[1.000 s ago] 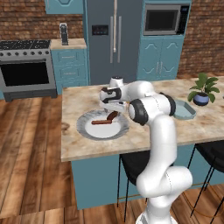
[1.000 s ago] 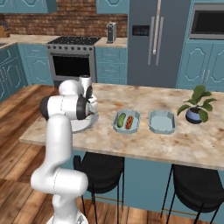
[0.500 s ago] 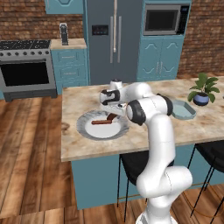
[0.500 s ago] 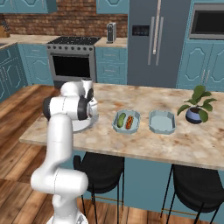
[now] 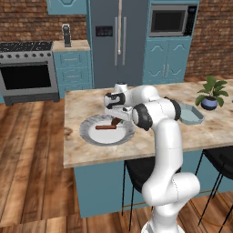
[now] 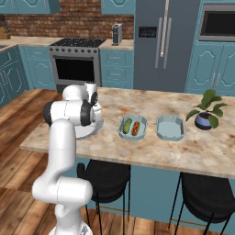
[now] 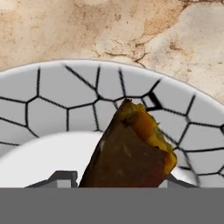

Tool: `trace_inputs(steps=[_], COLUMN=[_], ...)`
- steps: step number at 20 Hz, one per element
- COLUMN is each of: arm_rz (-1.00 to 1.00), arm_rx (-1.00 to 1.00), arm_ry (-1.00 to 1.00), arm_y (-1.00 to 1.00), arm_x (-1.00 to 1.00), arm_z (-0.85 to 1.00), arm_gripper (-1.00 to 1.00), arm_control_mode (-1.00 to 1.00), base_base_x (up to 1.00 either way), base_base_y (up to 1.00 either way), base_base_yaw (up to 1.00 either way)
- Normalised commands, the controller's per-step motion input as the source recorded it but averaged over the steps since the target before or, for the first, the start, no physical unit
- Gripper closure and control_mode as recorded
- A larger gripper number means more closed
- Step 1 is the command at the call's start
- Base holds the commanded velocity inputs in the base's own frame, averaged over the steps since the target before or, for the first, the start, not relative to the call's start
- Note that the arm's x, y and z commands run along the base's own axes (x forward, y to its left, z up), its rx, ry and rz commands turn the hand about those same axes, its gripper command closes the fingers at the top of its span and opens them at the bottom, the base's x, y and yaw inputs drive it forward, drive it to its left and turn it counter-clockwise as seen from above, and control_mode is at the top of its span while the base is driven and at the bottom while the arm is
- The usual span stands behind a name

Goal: Place one cooked food and one vegetable from the large plate to each tupperware container.

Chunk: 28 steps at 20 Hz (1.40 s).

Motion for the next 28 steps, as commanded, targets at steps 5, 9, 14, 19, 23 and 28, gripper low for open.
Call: trace_inputs(steps=[5, 9, 14, 19, 23, 28], arm_rz=[0.00, 0.03, 0.12, 0.15, 0.22, 0.14], arm_rx=[0.00, 0.00, 0.00, 0.00, 0.00, 0.00], arm_ry=[-0.04, -0.03, 0.00, -0.02, -0.04, 0.00], arm_y=[-0.18, -0.36, -0.46, -0.28, -0.28, -0.26], arm_x=[-0.59, -0.85, -0.70, -0.88, -0.32, -0.26], arm_z=[0.33, 0.50, 0.51, 0.47, 0.44, 0.17], arm_gripper=[1.00, 1.00, 1.00, 1.00, 1.00, 1.00], arm_control_mode=[-1.00, -1.00, -1.00, -1.00, -1.00, -1.00], base_base_x=[0.00, 0.00, 0.00, 0.00, 0.00, 0.00], base_base_y=[0.00, 0.00, 0.00, 0.00, 0.00, 0.00], base_base_yaw=[0.00, 0.00, 0.00, 0.00, 0.00, 0.00])
